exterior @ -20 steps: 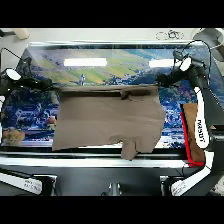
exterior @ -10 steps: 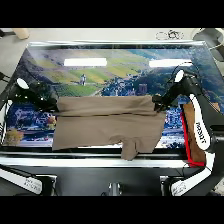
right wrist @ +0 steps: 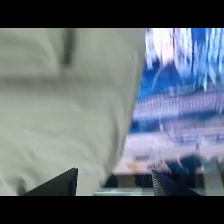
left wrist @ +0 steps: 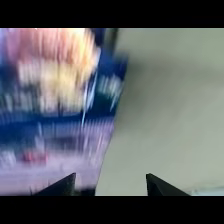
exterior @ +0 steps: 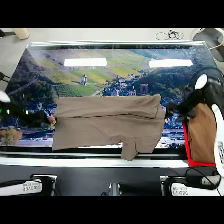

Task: Fold the shirts.

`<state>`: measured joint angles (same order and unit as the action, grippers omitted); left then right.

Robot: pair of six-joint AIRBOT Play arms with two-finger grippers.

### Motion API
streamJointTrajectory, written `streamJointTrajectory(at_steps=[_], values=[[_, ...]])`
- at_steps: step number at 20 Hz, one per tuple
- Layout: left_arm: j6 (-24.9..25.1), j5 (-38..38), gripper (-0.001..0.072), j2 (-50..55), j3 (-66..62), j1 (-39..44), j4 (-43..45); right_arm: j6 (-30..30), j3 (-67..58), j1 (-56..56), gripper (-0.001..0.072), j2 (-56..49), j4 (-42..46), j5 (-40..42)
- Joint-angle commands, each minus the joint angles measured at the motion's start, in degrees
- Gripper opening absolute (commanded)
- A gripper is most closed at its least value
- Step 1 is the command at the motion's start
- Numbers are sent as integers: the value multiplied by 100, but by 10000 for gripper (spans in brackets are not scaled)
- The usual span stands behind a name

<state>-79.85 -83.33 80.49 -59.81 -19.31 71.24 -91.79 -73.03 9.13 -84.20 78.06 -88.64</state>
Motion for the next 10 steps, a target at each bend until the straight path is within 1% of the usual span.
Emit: streamJointTrajectory(at_steps=[1,3,7,8,9,10], values=[[341,776,541,-1075,2079,-179,-15,256,1495,136,484,909,-157,586],[339,1126,541,-1231,2568,-175,-125,256,1805,136,484,1097,-205,664],[330,1471,541,-1191,2865,-11,-557,297,1825,138,484,1113,-179,627],[229,1585,504,-1191,2883,46,-570,297,1825,138,484,1113,-151,625],[118,1696,385,-1193,2883,81,-573,297,1840,136,485,1113,-136,610],[76,1746,287,-1193,2881,118,-597,297,1906,136,486,1143,-153,595]])
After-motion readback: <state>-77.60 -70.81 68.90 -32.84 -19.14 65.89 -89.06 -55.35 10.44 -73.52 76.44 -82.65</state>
